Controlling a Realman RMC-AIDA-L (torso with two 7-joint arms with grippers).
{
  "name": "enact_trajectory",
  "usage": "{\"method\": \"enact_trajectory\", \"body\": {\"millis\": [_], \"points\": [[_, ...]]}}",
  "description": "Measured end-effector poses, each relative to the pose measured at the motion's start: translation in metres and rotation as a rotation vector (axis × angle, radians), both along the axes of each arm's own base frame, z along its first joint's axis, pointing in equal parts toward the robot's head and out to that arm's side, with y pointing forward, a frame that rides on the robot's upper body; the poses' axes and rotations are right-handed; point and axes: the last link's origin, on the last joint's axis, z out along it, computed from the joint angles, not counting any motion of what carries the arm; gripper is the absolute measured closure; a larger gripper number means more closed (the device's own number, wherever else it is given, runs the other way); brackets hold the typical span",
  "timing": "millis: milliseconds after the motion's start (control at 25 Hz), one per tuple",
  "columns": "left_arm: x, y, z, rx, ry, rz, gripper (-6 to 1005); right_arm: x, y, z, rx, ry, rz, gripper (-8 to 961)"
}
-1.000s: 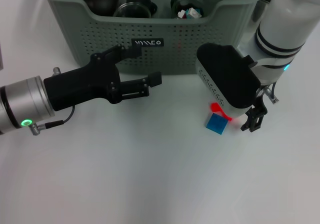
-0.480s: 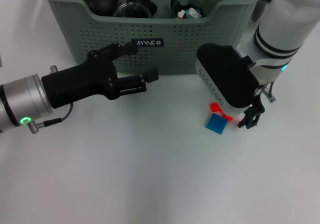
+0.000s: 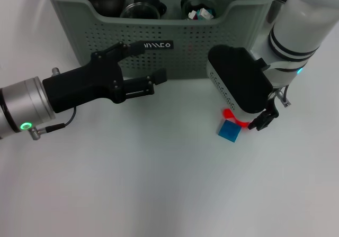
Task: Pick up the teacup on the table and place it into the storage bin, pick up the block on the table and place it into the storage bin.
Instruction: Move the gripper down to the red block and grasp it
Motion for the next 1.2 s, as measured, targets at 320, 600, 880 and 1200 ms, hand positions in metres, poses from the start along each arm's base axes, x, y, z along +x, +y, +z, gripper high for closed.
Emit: {"method": "enact_trajectory", "body": {"millis": [320, 600, 880, 1200], "points": [[-0.0002, 0.0002, -0.0001, 0.0, 0.001, 0.002, 51, -0.0026, 0.0008, -0.0008, 0.0, 0.0, 0.009, 302], [-0.0001, 0.0008, 0.0, 0.002, 0.002, 0.002, 51, -0.0034, 0.0006, -0.0022, -0.004, -0.005, 0.02, 353], [0.0001, 0.0017, 0.0008, 0.004, 0.005, 0.0, 51, -0.0043, -0.0037, -0.0077, -0.02, -0.005, 0.028, 398], [-0.0014, 0.0008, 0.0019, 0.008, 0.003, 0.005, 51, -0.005, -0.0049, -0.0086, -0.02, -0.006, 0.023, 428]]}}
